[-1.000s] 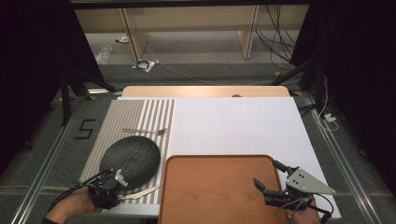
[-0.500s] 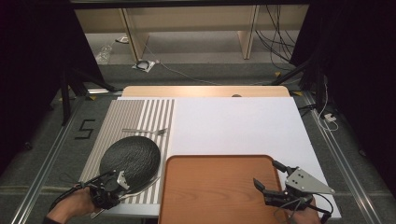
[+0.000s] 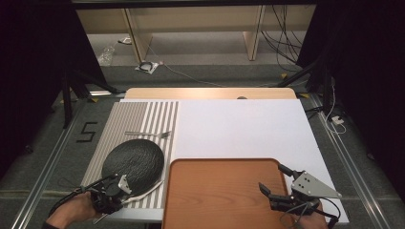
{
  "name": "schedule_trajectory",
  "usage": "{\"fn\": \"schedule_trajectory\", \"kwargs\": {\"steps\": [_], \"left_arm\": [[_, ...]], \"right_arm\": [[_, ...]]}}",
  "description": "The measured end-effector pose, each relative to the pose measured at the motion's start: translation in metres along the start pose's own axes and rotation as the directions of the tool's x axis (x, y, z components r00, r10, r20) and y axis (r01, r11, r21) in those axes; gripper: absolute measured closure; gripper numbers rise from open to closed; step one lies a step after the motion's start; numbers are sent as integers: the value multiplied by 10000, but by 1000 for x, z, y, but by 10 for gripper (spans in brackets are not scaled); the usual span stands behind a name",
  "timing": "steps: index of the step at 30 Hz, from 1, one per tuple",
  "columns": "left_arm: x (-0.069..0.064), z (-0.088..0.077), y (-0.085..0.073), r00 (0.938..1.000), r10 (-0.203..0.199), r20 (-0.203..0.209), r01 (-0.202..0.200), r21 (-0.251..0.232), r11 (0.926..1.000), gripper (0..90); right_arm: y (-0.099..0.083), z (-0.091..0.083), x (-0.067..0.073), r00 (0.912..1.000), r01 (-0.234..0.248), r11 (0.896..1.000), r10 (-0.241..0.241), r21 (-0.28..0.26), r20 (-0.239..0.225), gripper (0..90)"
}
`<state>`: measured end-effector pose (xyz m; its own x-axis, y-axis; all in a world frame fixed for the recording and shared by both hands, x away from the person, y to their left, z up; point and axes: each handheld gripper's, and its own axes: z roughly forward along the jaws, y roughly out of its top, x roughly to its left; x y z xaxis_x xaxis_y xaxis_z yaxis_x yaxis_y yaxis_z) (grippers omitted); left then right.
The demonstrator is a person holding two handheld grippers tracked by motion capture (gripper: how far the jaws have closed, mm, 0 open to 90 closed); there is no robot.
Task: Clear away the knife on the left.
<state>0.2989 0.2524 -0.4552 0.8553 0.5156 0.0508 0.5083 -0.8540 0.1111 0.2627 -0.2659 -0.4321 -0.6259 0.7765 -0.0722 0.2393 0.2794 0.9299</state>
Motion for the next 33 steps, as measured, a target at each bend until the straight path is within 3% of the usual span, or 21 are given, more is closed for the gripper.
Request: {"fn": "schedule_trajectory", "kwargs": {"steps": [6, 14, 22, 27, 33], "left_arm": [[-7, -8, 5, 9996, 279, -1, -279, -113, 9995, 797], [-13, -16, 13, 9998, 153, -156, -165, -763, 9969, 797], [-20, -25, 30, 9996, -291, 51, 295, -1840, 9825, 797], [-24, -28, 47, 9996, -278, 112, 296, -2218, 9746, 796], [-31, -27, 68, 9998, 22, 204, 30, -2528, 9675, 796]], "right_arm": [[0, 1, 1, 10000, 46, 10000, -46, -63, -64, 161], [0, 1, 1, 10000, 63, 10000, -63, -60, -67, 161], [0, 1, 1, 10000, 54, 10000, -54, -67, -69, 161], [0, 1, 1, 10000, 35, 10000, -36, -62, -75, 162], [0, 1, 1, 10000, 42, 10000, -43, -71, -82, 161]]}}
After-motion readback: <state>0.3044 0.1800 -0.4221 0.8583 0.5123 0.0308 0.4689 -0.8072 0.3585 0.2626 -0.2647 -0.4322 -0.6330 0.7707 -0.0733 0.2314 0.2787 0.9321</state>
